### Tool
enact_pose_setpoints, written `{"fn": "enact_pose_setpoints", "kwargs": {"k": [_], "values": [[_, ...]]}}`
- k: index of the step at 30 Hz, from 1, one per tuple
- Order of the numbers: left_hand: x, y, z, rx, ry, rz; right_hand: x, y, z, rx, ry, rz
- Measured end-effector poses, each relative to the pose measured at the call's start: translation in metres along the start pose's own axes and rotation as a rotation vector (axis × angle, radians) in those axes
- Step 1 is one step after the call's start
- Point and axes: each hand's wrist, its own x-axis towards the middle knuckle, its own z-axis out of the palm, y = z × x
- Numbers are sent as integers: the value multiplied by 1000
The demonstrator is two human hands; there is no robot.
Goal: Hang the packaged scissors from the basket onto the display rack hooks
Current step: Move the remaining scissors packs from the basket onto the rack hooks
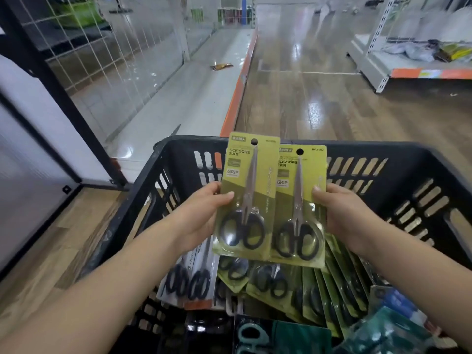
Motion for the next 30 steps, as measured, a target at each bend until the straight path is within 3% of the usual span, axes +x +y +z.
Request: {"fn": "enact_pose_setpoints", "kwargs": {"k": [13, 18, 25, 30], "values": [[23, -27, 2, 57, 263, -16, 12, 20, -4, 62, -3, 72], [31, -36, 3, 53, 286, -21, 22, 33, -7, 56, 8, 82], [15, -61, -3, 239, 424, -236, 26, 55, -13, 48, 87, 285], [1, -31, 4, 235, 502, -348, 11, 39, -3, -22, 87, 477]]}}
